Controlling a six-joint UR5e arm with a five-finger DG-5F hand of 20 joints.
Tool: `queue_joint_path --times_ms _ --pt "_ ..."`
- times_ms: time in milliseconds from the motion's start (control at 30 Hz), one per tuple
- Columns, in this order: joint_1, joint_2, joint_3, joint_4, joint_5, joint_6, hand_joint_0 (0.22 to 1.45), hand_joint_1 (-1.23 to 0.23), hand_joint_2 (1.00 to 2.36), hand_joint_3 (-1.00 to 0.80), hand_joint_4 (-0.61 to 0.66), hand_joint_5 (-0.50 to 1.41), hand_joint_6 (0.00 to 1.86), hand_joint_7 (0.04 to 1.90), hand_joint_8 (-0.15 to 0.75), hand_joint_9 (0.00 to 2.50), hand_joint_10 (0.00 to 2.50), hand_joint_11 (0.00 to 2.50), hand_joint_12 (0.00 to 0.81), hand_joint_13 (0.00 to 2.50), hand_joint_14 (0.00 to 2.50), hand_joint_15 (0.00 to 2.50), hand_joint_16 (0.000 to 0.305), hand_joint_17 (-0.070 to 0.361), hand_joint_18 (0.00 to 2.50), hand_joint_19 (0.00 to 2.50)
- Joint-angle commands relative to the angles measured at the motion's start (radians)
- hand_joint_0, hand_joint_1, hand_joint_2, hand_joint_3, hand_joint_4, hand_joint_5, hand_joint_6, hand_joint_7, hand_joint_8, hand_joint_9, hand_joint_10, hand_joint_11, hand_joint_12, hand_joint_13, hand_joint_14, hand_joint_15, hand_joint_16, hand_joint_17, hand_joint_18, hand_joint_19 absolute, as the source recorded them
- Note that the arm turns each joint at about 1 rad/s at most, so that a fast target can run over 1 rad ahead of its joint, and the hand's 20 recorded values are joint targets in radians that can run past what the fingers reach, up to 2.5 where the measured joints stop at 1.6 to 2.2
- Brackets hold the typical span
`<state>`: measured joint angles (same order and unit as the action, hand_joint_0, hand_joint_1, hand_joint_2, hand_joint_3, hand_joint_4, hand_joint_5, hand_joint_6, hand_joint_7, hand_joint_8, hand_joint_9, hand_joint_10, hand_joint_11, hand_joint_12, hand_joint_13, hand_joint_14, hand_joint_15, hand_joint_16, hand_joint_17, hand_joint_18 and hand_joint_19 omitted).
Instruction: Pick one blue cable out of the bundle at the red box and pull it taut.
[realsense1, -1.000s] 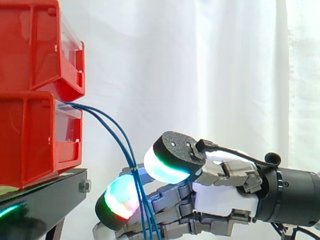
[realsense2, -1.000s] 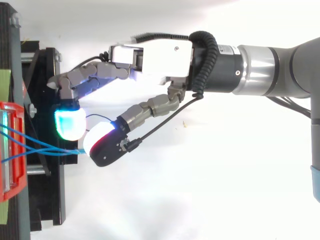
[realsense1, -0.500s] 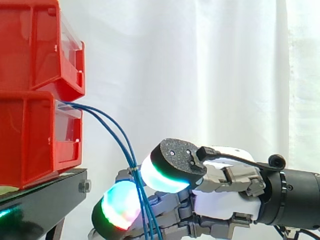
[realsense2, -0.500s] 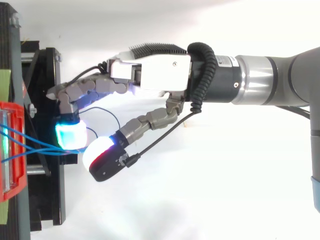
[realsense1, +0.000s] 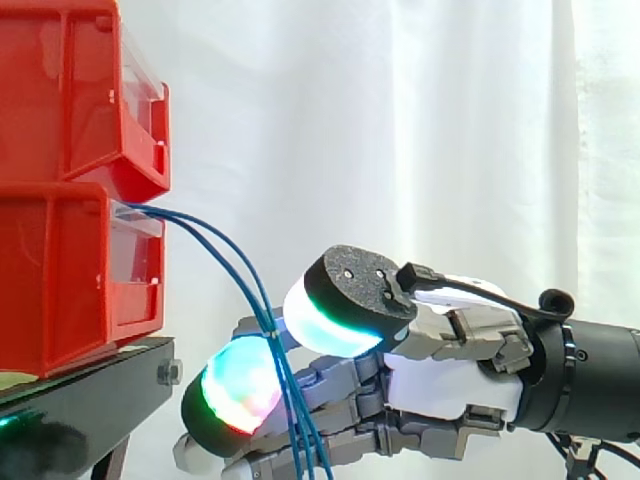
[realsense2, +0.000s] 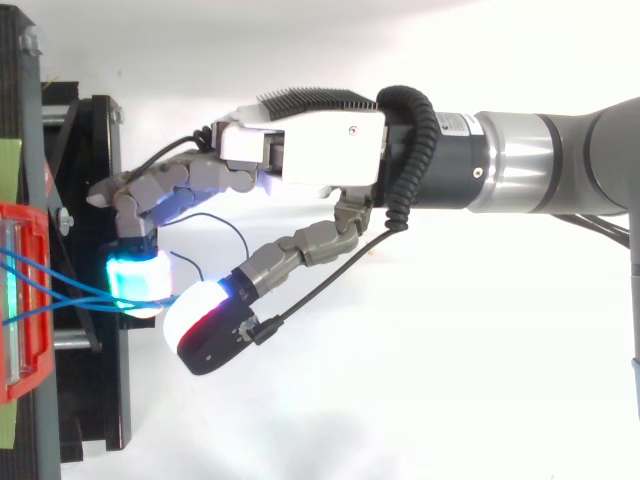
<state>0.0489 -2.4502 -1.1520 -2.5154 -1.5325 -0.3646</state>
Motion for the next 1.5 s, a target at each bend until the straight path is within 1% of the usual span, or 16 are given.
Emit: queue_joint_path --times_ms 0,133,233,333,500,600,700,900,1033,1267,1333,1467 --pt "0.0 0.002 0.0 0.0 0.003 0.003 0.59 -0.69 1.0 -0.47 0.22 -0.14 0.69 0.99 0.352 0.66 0.01 0.33 0.359 0.36 0.01 0.16 0.051 0.114 0.33 0.29" --pt "0.0 0.002 0.0 0.003 0.003 0.003 0.62 -0.73 1.01 -0.41 0.2 -0.16 0.78 0.91 0.352 0.66 0.01 0.35 0.357 0.37 0.01 0.16 0.05 0.113 0.33 0.29" --pt "-0.003 0.002 0.0 0.001 0.002 0.004 0.62 -0.75 1.01 -0.34 0.18 -0.18 0.84 0.92 0.35 0.66 0.01 0.36 0.358 0.37 0.01 0.16 0.05 0.113 0.34 0.28" --pt "-0.004 0.004 0.002 0.0 0.003 0.006 0.62 -0.76 1.01 -0.28 0.18 -0.18 0.87 0.91 0.347 0.65 0.01 0.37 0.358 0.37 0.01 0.16 0.05 0.113 0.34 0.28" --pt "-0.003 0.016 0.002 0.0 0.005 0.003 0.62 -0.76 1.01 -0.23 0.17 -0.19 0.89 0.88 0.348 0.65 0.01 0.38 0.358 0.36 0.01 0.17 0.051 0.114 0.35 0.28" --pt "-0.004 0.017 0.002 0.0 0.003 0.003 0.62 -0.76 1.01 -0.25 0.19 -0.19 0.89 0.87 0.348 0.64 0.01 0.39 0.359 0.37 0.01 0.17 0.051 0.114 0.35 0.28" --pt "-0.004 0.019 0.002 0.0 0.005 0.004 0.62 -0.77 1.01 -0.31 0.2 -0.19 0.89 0.85 0.352 0.67 0.01 0.4 0.358 0.37 0.01 0.17 0.051 0.115 0.35 0.29" --pt "-0.006 0.031 0.002 -0.003 0.003 0.001 0.58 -0.72 1.0 -0.45 0.2 -0.18 0.87 0.85 0.361 0.69 0.01 0.41 0.36 0.38 0.01 0.18 0.052 0.116 0.36 0.3" --pt "-0.007 0.034 0.002 -0.016 0.003 0.001 0.56 -0.69 1.0 -0.48 0.2 -0.17 0.86 0.88 0.367 0.72 0.01 0.45 0.364 0.38 0.01 0.19 0.052 0.117 0.35 0.3" --pt "-0.006 0.037 0.002 -0.034 0.005 0.001 0.6 -0.69 1.01 -0.34 0.21 -0.16 0.9 0.96 0.368 0.75 0.01 0.5 0.36 0.38 0.01 0.19 0.051 0.114 0.36 0.3" --pt "-0.006 0.039 0.002 -0.036 0.005 0.001 0.61 -0.71 1.01 -0.29 0.2 -0.16 0.91 0.97 0.37 0.76 0.01 0.5 0.358 0.39 0.01 0.19 0.051 0.114 0.36 0.3" --pt "-0.006 0.039 0.002 -0.043 0.005 0.0 0.62 -0.74 1.01 -0.24 0.16 -0.16 0.92 0.98 0.375 0.77 0.01 0.53 0.364 0.41 0.01 0.19 0.052 0.116 0.41 0.29"
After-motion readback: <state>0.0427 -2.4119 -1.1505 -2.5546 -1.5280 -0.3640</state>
